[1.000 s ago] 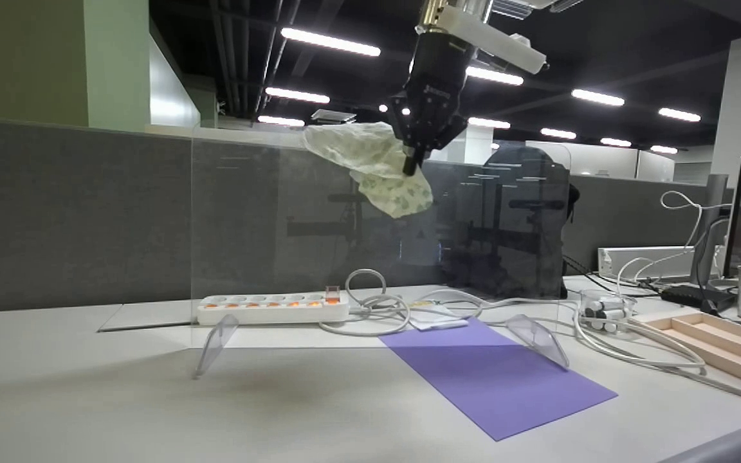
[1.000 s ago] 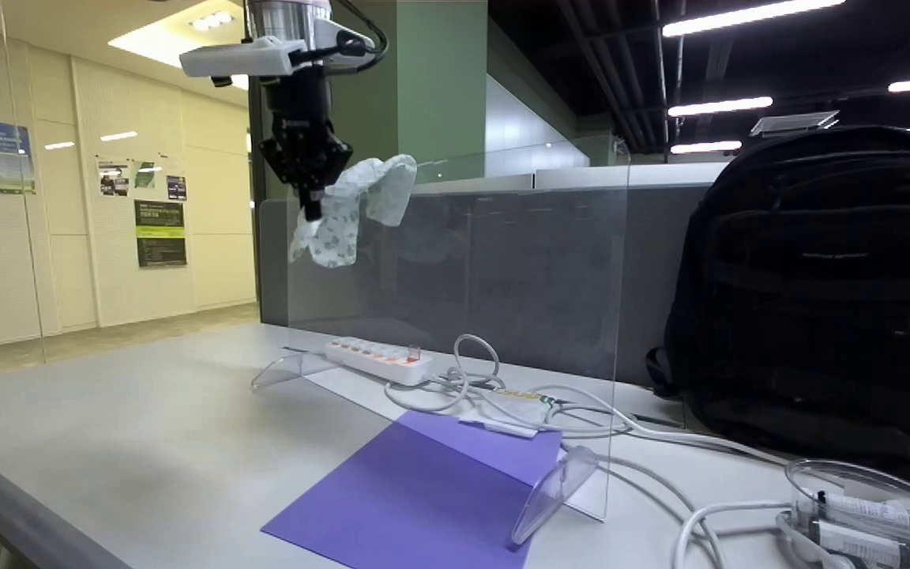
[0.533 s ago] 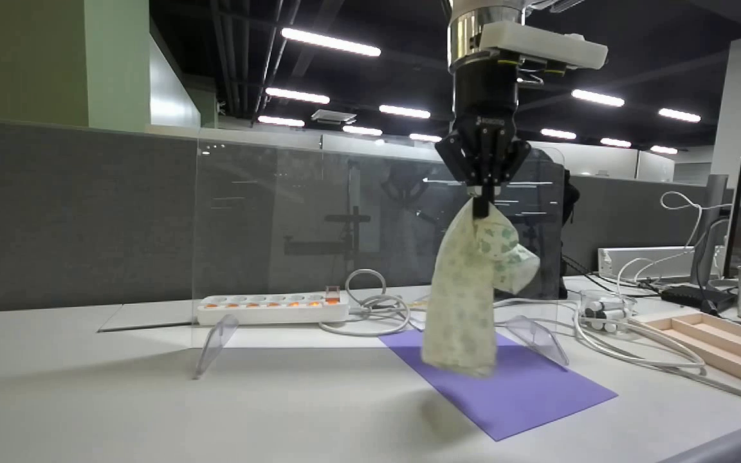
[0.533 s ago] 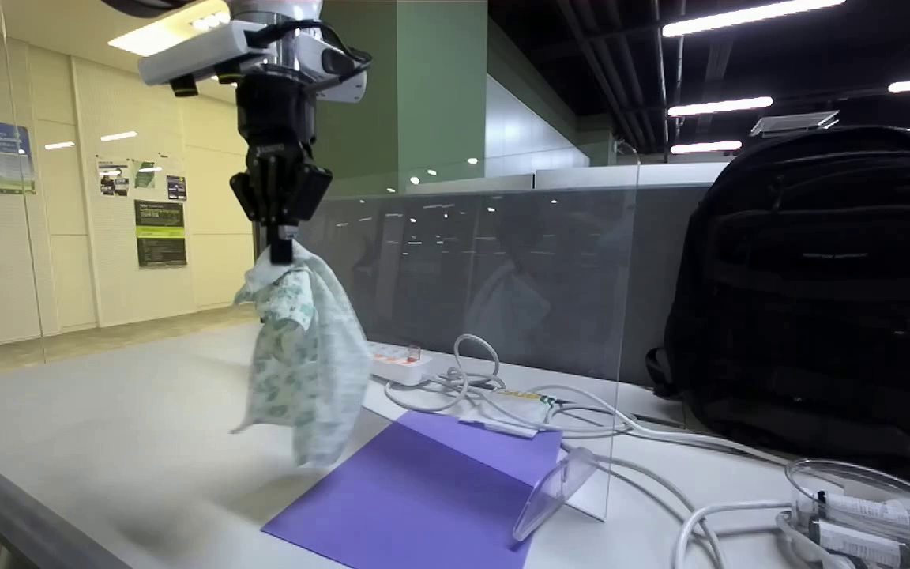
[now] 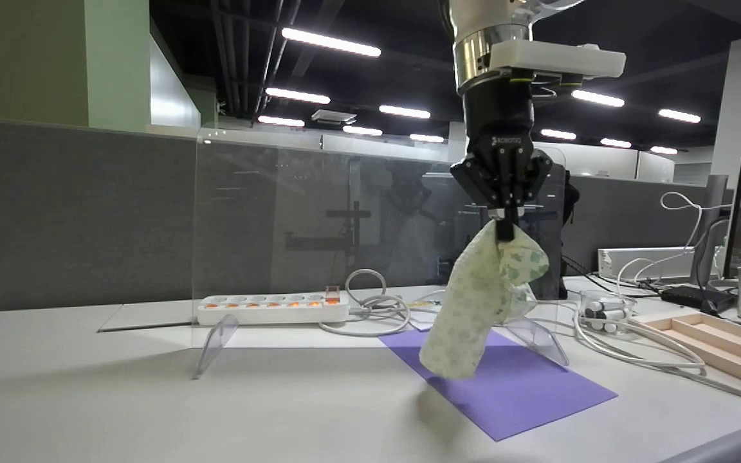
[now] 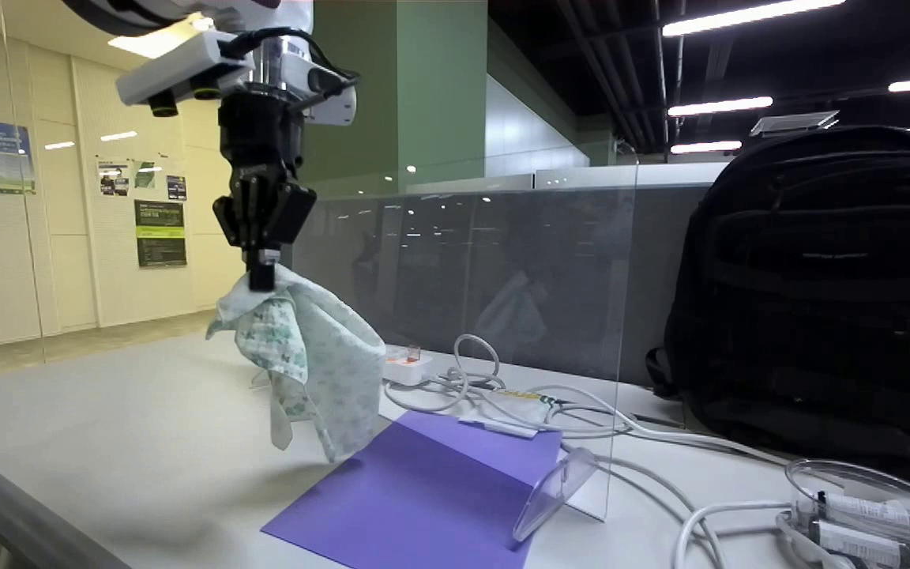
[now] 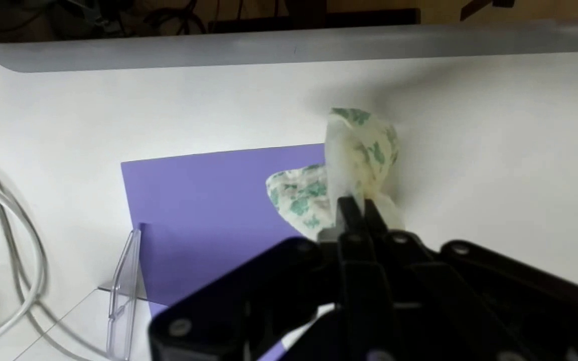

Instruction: Unhang the white cloth from the glass panel

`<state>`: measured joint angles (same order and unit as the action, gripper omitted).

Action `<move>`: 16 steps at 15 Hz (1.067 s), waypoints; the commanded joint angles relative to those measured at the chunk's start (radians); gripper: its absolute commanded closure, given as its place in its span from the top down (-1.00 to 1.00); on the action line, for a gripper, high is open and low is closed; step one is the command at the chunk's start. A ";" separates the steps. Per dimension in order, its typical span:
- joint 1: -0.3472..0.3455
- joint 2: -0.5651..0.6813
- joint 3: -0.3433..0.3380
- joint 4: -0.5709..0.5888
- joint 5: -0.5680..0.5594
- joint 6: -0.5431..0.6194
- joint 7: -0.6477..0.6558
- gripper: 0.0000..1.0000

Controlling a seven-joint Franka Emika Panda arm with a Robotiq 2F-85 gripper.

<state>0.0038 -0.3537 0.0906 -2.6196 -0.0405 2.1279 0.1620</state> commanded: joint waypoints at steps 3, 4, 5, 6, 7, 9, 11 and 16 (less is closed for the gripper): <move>-0.003 0.016 0.026 -0.020 -0.035 0.023 0.089 -0.99; -0.005 0.027 0.029 -0.020 -0.040 0.038 0.101 -0.99; -0.010 0.046 0.032 -0.019 -0.054 0.070 0.124 -0.99; -0.017 0.067 0.034 -0.016 -0.070 0.097 0.146 -0.99; -0.023 0.091 0.033 -0.011 -0.084 0.123 0.168 -0.99; -0.046 0.138 0.029 -0.004 -0.140 0.175 0.220 -0.99; -0.063 0.181 0.019 0.005 -0.192 0.205 0.253 -0.99; -0.055 0.221 0.013 0.028 -0.236 0.216 0.293 -0.18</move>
<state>-0.0651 -0.1462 0.1049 -2.6238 -0.2409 2.3498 0.3928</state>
